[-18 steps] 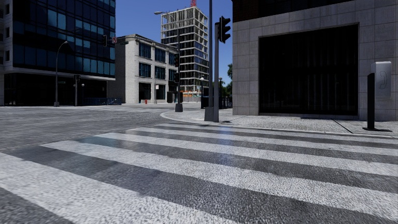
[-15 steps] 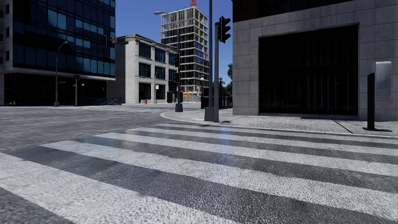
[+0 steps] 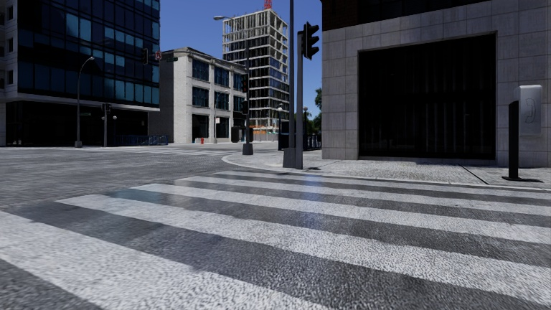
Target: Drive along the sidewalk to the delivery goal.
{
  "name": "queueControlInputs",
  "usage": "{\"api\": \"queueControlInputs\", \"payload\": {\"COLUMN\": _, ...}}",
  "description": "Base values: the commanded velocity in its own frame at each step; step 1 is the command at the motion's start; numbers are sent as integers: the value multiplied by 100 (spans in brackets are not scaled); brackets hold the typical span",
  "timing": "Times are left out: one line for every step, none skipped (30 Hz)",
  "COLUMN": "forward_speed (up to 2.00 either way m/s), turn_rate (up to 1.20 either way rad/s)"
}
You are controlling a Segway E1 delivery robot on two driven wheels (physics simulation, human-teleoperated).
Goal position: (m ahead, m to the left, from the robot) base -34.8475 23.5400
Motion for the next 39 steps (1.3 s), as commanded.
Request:
{"api": "queueControlInputs", "payload": {"forward_speed": 0, "turn_rate": 0}}
{"api": "queueControlInputs", "payload": {"forward_speed": 0, "turn_rate": 0}}
{"api": "queueControlInputs", "payload": {"forward_speed": 0, "turn_rate": 0}}
{"api": "queueControlInputs", "payload": {"forward_speed": 0, "turn_rate": 0}}
{"api": "queueControlInputs", "payload": {"forward_speed": 0, "turn_rate": 0}}
{"api": "queueControlInputs", "payload": {"forward_speed": 0, "turn_rate": 0}}
{"api": "queueControlInputs", "payload": {"forward_speed": 0, "turn_rate": 0}}
{"api": "queueControlInputs", "payload": {"forward_speed": 0, "turn_rate": 0}}
{"api": "queueControlInputs", "payload": {"forward_speed": 0, "turn_rate": 0}}
{"api": "queueControlInputs", "payload": {"forward_speed": 0, "turn_rate": 0}}
{"api": "queueControlInputs", "payload": {"forward_speed": 0, "turn_rate": 0}}
{"api": "queueControlInputs", "payload": {"forward_speed": 0, "turn_rate": 0}}
{"api": "queueControlInputs", "payload": {"forward_speed": 0, "turn_rate": 1}}
{"api": "queueControlInputs", "payload": {"forward_speed": 0, "turn_rate": 1}}
{"api": "queueControlInputs", "payload": {"forward_speed": 0, "turn_rate": 8}}
{"api": "queueControlInputs", "payload": {"forward_speed": 0, "turn_rate": 23}}
{"api": "queueControlInputs", "payload": {"forward_speed": 0, "turn_rate": 43}}
{"api": "queueControlInputs", "payload": {"forward_speed": 0, "turn_rate": 43}}
{"api": "queueControlInputs", "payload": {"forward_speed": 0, "turn_rate": 53}}
{"api": "queueControlInputs", "payload": {"forward_speed": 0, "turn_rate": 57}}
{"api": "queueControlInputs", "payload": {"forward_speed": 0, "turn_rate": 60}}
{"api": "queueControlInputs", "payload": {"forward_speed": 0, "turn_rate": 60}}
{"api": "queueControlInputs", "payload": {"forward_speed": 0, "turn_rate": 64}}
{"api": "queueControlInputs", "payload": {"forward_speed": 0, "turn_rate": 69}}
{"api": "queueControlInputs", "payload": {"forward_speed": 0, "turn_rate": 74}}
{"api": "queueControlInputs", "payload": {"forward_speed": 0, "turn_rate": 74}}
{"api": "queueControlInputs", "payload": {"forward_speed": 0, "turn_rate": 76}}
{"api": "queueControlInputs", "payload": {"forward_speed": 0, "turn_rate": 76}}
{"api": "queueControlInputs", "payload": {"forward_speed": 0, "turn_rate": 76}}
{"api": "queueControlInputs", "payload": {"forward_speed": 0, "turn_rate": 76}}
{"api": "queueControlInputs", "payload": {"forward_speed": 0, "turn_rate": 77}}
{"api": "queueControlInputs", "payload": {"forward_speed": 0, "turn_rate": 77}}
{"api": "queueControlInputs", "payload": {"forward_speed": 0, "turn_rate": 77}}
{"api": "queueControlInputs", "payload": {"forward_speed": 0, "turn_rate": 78}}
{"api": "queueControlInputs", "payload": {"forward_speed": 4, "turn_rate": 78}}
{"api": "queueControlInputs", "payload": {"forward_speed": 4, "turn_rate": 78}}
{"api": "queueControlInputs", "payload": {"forward_speed": 4, "turn_rate": 78}}
{"api": "queueControlInputs", "payload": {"forward_speed": 5, "turn_rate": 78}}
{"api": "queueControlInputs", "payload": {"forward_speed": 9, "turn_rate": 78}}
